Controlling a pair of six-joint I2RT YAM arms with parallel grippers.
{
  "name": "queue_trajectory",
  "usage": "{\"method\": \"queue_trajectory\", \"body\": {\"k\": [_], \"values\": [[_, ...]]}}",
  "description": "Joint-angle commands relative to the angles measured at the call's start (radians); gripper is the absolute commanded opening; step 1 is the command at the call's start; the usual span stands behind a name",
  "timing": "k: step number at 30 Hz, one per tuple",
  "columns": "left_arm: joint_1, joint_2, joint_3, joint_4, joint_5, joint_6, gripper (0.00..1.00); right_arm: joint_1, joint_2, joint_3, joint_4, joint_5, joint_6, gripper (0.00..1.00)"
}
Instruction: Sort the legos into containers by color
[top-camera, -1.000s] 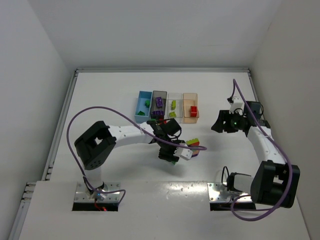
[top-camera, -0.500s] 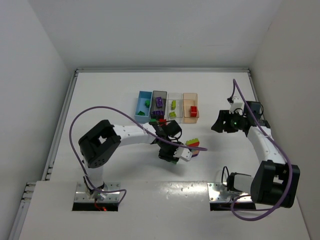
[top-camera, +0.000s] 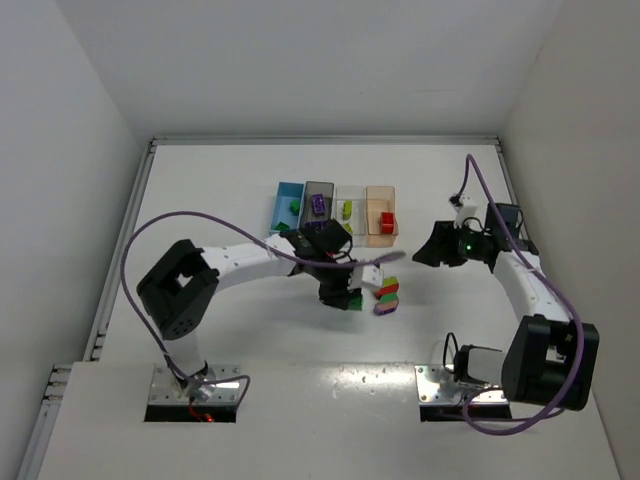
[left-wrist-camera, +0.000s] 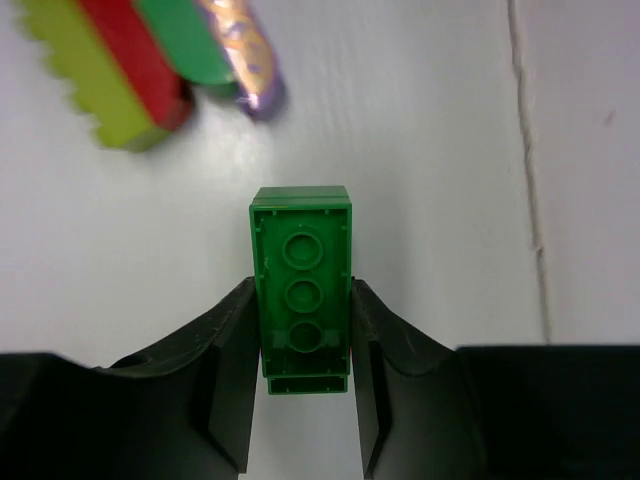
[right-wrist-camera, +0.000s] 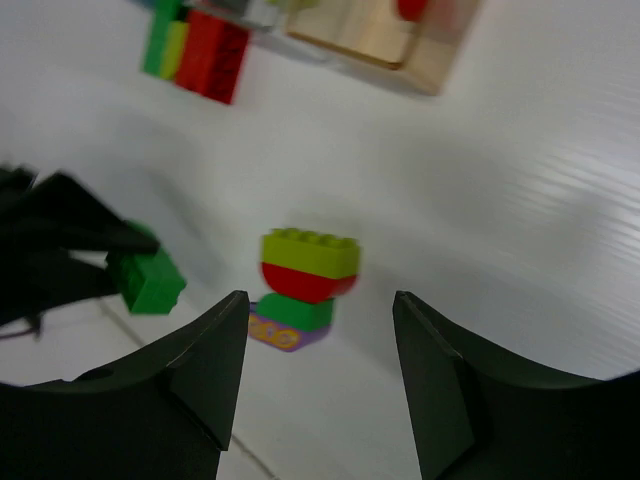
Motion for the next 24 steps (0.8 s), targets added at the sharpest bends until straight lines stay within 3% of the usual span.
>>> {"method": "queue_trajectory", "body": {"k": [1, 7, 11, 14, 18, 24], "values": [[0.134, -0.101, 0.039, 0.124, 0.179, -0.333, 0.14, 0.032, 0.043, 0.009, 0.008, -0.345, -0.012, 0.61], [0.303, -0.143, 0.013, 0.314, 0.440, -0.781, 0.14, 0.124, 0.166, 0.130, -0.024, -0.586, -0.022, 0.61], [0.366, -0.194, -0.082, 0.660, 0.558, -1.083, 0.14, 0.200, 0.255, 0.260, -0.061, -0.645, -0.022, 0.62], [0.386, -0.218, -0.125, 0.794, 0.581, -1.219, 0.14, 0.261, 0.315, 0.329, -0.061, -0.657, -0.022, 0.62], [0.408, -0.227, -0.125, 0.794, 0.618, -1.241, 0.14, 0.336, 0.359, 0.383, -0.028, -0.631, 0.014, 0.62], [0.429, -0.237, -0.125, 0.816, 0.638, -1.272, 0.14, 0.390, 0.378, 0.372, 0.164, -0.582, 0.160, 0.62]]}}
